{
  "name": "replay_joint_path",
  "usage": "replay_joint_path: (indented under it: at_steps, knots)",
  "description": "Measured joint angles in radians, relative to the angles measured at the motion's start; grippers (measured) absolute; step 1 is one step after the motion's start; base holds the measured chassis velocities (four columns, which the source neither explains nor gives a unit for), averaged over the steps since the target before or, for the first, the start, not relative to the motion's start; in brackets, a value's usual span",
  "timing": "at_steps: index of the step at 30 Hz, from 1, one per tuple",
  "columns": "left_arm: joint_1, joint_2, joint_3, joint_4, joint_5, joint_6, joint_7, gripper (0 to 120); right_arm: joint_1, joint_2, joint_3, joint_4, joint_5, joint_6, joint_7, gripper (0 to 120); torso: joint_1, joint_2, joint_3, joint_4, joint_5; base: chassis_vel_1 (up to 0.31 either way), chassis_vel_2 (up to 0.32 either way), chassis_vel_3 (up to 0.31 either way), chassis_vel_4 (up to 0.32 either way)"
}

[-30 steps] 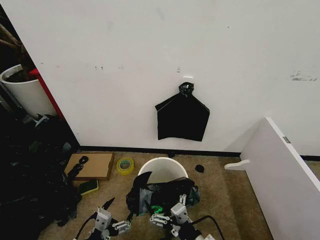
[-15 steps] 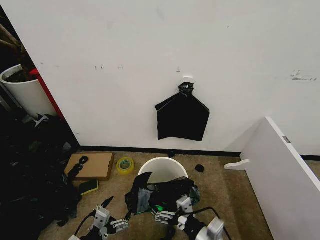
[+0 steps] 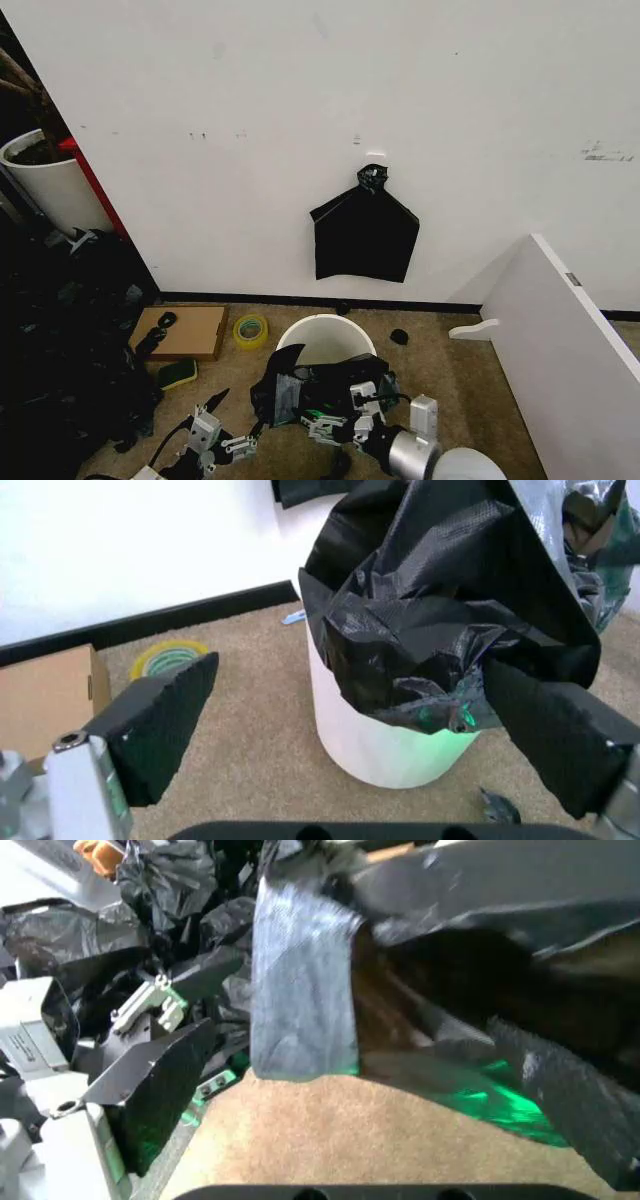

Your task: Place the garbage bag over the trash bin.

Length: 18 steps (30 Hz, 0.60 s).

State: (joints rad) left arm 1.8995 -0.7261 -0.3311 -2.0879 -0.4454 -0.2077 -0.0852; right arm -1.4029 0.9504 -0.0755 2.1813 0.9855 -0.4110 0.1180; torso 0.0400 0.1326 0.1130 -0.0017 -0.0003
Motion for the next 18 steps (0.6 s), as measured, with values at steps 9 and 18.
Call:
replay_joint_path:
  at_steps: [9, 18]
  knots:
    - [-0.007, -0.006, 0.014, 0.002, 0.008, 0.002, -0.002, 100, 0.032, 0.037, -0.045, -0.024, -0.006, 0.005, 0.004, 77, 0.000, 0.000, 0.000, 0.0000, -0.0001, 0.000, 0.000, 0.000, 0.000]
    - [-0.012, -0.009, 0.020, -0.002, 0.012, 0.007, -0.005, 100, 0.053, 0.052, -0.061, -0.040, -0.026, 0.009, 0.015, 47, 0.000, 0.000, 0.000, 0.0001, -0.0002, 0.000, 0.000, 0.000, 0.000]
